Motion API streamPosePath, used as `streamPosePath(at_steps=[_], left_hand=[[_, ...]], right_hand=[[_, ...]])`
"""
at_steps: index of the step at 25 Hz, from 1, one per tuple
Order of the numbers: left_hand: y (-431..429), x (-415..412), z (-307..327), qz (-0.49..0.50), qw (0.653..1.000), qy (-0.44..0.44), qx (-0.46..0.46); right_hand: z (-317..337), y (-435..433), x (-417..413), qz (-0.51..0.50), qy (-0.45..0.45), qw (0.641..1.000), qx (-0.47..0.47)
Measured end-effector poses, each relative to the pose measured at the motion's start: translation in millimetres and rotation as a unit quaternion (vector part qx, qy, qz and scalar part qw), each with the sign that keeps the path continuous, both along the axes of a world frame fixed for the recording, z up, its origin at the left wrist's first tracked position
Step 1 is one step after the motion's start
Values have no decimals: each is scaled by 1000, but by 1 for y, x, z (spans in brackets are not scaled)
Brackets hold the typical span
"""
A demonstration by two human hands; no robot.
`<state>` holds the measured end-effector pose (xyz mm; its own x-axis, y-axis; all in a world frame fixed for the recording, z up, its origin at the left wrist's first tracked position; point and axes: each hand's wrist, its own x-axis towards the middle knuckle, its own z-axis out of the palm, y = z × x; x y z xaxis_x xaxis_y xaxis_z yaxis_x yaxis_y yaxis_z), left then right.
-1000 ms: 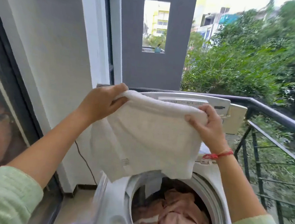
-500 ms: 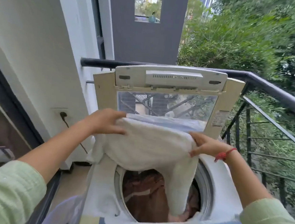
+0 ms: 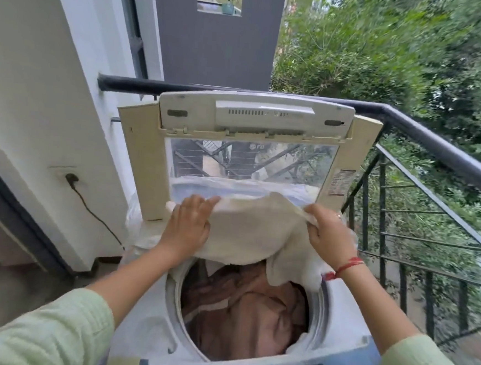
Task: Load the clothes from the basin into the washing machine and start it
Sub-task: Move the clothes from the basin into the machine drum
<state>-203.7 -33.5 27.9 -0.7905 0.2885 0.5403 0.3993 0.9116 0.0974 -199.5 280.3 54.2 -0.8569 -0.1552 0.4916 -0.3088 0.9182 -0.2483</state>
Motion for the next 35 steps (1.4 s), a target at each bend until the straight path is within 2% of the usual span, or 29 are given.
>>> streamPosePath(at_steps=[1, 2, 3, 4, 5, 6, 7, 8, 9, 11, 13, 15, 18, 21, 22, 23, 26, 28, 30, 31, 35], left_hand=[[4, 16, -23, -29, 992, -108, -52], [6, 31, -42, -52, 956, -269, -102], [8, 45, -60, -68, 877, -446, -167], [12, 55, -73, -67, 784, -576, -220], [17, 58, -85, -56, 728, -639, -244], [22, 59, -87, -50, 718, -653, -235], [26, 57, -86, -41, 736, -652, -178], [29, 55, -84, -26, 753, -653, -82], [32, 51, -85, -22, 755, -655, 8], [34, 47, -86, -26, 741, -666, 83], [32, 45, -93, -20, 739, -671, 50], [28, 42, -103, -8, 741, -671, 14], [26, 39, -121, 12, 754, -656, -32], [34, 38, -150, 70, 784, -617, -27], [39, 37, -163, 89, 776, -624, -24], [45, 35, -183, 95, 754, -650, -27], [72, 37, -242, 119, 632, -763, -64], [87, 46, -272, 159, 576, -797, -94], [100, 52, -293, 195, 568, -793, -98], [105, 51, -299, 212, 577, -784, -90], [111, 44, -322, 273, 617, -738, -8]], right_hand=[[-12, 4, 6, 57, -148, 983, 89], [-26, 4, 15, 117, -320, 924, 173], [-40, 1, 25, 147, -475, 838, 225], [-51, -4, 37, 133, -592, 750, 263], [-58, -10, 45, 102, -660, 698, 259], [-64, -12, 50, 80, -678, 690, 239], [-66, -14, 52, 79, -670, 706, 215], [-66, -17, 51, 80, -642, 738, 192], [-66, -18, 48, 69, -611, 770, 172], [-70, -22, 41, 54, -570, 808, 137], [-74, -29, 36, 50, -572, 812, 106], [-89, -36, 32, 58, -587, 800, 110], [-121, -45, 28, 47, -590, 789, 167], [-158, -54, 21, 4, -577, 784, 230], [-173, -56, 18, -15, -582, 774, 247], [-189, -58, 16, -31, -596, 756, 269], [-240, -61, 10, -54, -650, 687, 320], [-267, -60, 11, -52, -682, 643, 345], [-287, -58, 8, -62, -695, 636, 328], [-295, -56, 5, -68, -696, 643, 313], [-326, -48, -4, -83, -663, 690, 279]])
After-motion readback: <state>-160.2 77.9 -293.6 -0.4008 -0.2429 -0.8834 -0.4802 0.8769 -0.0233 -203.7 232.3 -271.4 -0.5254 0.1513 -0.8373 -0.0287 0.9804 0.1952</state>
